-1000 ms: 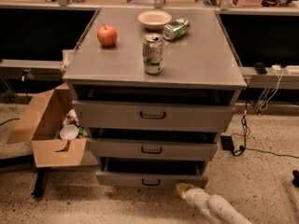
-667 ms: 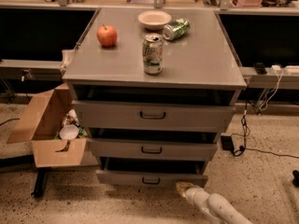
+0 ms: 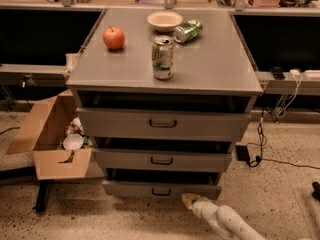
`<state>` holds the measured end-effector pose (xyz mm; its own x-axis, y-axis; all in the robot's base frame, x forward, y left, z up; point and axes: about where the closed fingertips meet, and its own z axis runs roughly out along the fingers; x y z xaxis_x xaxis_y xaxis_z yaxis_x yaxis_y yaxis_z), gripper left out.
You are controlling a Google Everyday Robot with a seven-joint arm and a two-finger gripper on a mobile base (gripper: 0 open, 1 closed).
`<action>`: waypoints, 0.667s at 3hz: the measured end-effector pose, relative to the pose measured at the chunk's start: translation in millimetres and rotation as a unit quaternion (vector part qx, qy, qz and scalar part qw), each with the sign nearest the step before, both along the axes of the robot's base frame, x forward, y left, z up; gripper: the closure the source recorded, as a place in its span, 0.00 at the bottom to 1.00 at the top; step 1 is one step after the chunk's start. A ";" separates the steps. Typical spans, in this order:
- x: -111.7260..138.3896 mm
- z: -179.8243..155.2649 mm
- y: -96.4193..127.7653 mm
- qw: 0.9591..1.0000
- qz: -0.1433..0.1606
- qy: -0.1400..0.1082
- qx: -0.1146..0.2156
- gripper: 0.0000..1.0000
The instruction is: Close bottom drawer
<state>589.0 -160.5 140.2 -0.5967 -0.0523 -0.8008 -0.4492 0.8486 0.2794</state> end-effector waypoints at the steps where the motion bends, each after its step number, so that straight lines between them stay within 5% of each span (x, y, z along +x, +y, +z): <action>1: 10.0 0.6 -4.8 1.000 -0.008 -0.004 0.004 1.00; 2: 12.5 0.8 -7.0 1.000 -0.011 -0.006 0.006 1.00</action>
Offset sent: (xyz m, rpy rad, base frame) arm 0.1286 -0.0597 0.0065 0.0837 -0.0913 -0.1762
